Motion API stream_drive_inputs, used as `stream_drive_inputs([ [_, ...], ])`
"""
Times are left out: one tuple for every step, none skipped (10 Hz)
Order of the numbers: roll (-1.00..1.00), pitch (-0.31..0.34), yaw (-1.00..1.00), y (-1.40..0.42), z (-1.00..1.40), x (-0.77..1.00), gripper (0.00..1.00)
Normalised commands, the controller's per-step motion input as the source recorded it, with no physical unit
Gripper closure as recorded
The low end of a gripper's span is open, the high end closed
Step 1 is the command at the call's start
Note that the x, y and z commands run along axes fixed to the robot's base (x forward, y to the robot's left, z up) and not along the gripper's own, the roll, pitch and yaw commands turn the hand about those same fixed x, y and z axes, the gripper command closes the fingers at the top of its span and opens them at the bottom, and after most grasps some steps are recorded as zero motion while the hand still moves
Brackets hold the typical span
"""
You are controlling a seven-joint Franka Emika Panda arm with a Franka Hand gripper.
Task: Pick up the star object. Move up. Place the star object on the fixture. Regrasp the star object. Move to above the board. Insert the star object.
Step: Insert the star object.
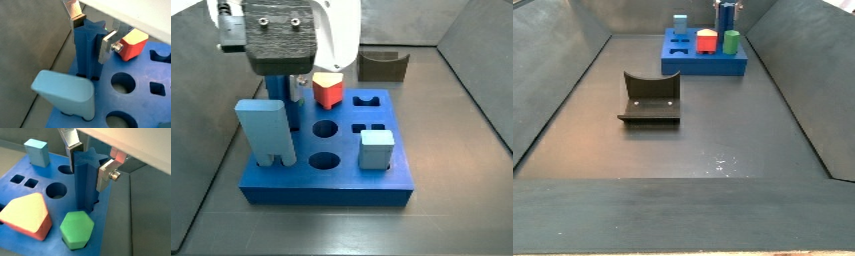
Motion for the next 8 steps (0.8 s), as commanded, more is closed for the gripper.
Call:
stream_drive_inputs([
  [-0.13,-0.041,-0.01,-0.24,-0.16,-0.06,1.0],
  [-0.12,-0.019,-0.08,-0.21,-0.24,0.0,1.0],
  [-0.06,0.0,-0.09,-0.07,-0.53,0.08,1.0],
  [-0.05,0.0,-0.2,0.0,-0.8,0.25,1.0],
  [0.0,0.031,-0.43,0.0,-0.89,0.42,1.0],
  [-0.01,0.011,-0.43,0.0,-0.95,0.34,1.0],
  [0.0,0.0,-0.42,0.0,-1.0,0.26,1.0],
  [0.0,-0.006,-0.38,0.0,-1.0,0.13,1.0],
])
